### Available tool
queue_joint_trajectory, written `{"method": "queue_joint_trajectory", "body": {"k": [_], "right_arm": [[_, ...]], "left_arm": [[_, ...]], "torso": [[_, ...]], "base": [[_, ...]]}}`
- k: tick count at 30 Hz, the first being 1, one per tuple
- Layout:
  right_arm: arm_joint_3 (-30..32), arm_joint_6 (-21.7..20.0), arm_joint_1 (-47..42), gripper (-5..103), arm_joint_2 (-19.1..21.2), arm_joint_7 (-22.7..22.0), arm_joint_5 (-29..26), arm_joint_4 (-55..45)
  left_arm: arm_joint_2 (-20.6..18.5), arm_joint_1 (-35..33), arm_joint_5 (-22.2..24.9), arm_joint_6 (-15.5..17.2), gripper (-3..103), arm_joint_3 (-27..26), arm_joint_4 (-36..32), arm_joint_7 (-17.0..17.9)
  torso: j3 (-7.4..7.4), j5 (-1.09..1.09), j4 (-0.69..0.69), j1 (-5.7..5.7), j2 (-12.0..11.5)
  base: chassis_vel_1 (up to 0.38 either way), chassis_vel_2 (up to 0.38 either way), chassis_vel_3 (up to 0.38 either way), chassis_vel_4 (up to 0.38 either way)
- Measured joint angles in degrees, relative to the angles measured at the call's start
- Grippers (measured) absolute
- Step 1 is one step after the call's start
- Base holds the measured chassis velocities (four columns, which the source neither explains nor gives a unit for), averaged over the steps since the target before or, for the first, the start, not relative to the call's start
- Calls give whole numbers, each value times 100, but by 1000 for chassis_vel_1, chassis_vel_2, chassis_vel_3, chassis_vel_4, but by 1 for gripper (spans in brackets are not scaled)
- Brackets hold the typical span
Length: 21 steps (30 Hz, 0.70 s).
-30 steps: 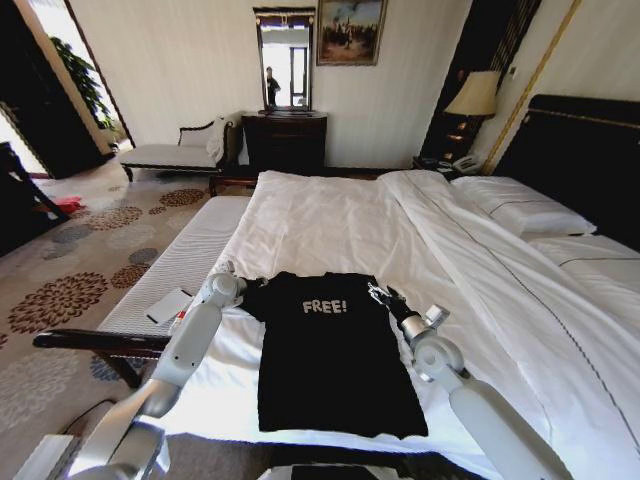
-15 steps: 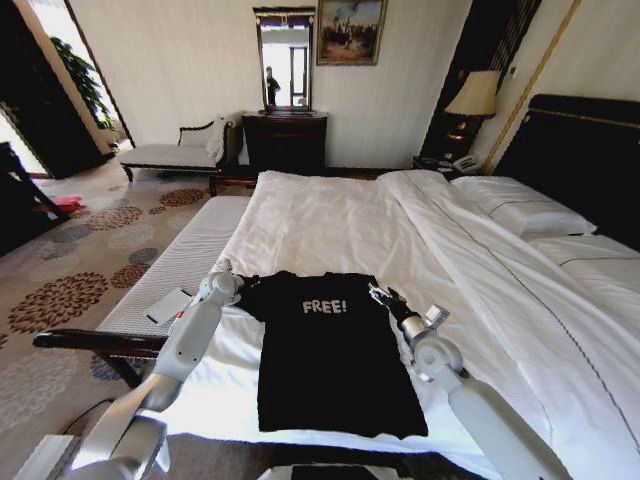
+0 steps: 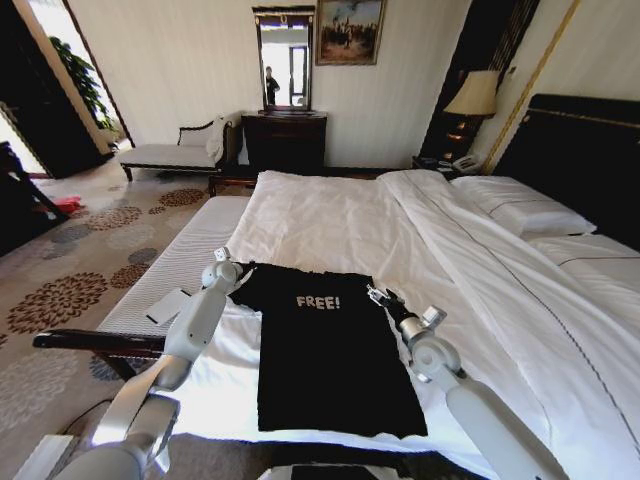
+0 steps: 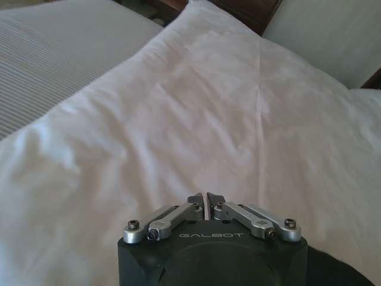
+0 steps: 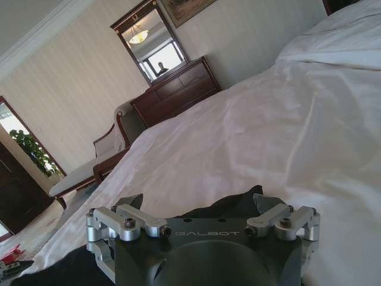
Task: Fold the clothes on the bed.
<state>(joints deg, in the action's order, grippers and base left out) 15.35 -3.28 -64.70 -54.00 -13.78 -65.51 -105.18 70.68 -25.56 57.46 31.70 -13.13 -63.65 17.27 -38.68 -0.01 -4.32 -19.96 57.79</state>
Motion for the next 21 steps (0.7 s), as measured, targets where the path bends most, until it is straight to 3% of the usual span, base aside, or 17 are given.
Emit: {"method": "queue_joint_trajectory", "body": {"k": [1, 3, 8, 9, 11, 15, 17, 21], "right_arm": [[1, 0, -7, 100, -2, 0, 1, -7], [7, 0, -12, 100, -2, 0, 2, -14], [36, 0, -60, 100, -15, 0, 19, -63], [41, 0, -75, 100, -18, 0, 27, -84], [48, 0, -87, 100, -21, 0, 30, -106], [118, 2, -121, 100, -26, -1, 31, -177], [125, 2, -124, 100, -25, 0, 31, -182], [150, 3, -137, 100, -17, -2, 31, -229]], "left_arm": [[-65, -50, -3, -105, 12, -70, -68, 1], [-101, -78, -3, -157, 12, -112, -104, 3], [-458, -345, 218, -386, 33, -527, -560, 67], [-595, -514, 414, -343, 39, -655, -848, 123], [-722, -705, 573, -271, 39, -751, -1166, 162], [-1175, -1912, 1014, 268, 60, -1153, -2581, 668], [-1213, -2094, 1058, 337, 60, -1200, -2741, 732], [-1424, -2989, 992, 592, 77, -1339, -3521, 793]], "torso": [[0, 2, 1, 0, 0], [0, 2, 1, 0, 0], [0, 1, 1, 0, 0], [0, 1, 1, 0, 0], [0, 0, 1, 0, 0], [0, -1, 2, 0, 0], [1, -3, 3, 1, 0], [1, -2, 3, 1, 1]], "base": [[0, 0, 0, 0], [0, 0, 0, 0], [0, 0, 0, 0], [0, 0, 0, 0], [0, 0, 0, 0], [0, 0, 0, 0], [0, 0, 0, 0], [0, 0, 0, 0]]}}
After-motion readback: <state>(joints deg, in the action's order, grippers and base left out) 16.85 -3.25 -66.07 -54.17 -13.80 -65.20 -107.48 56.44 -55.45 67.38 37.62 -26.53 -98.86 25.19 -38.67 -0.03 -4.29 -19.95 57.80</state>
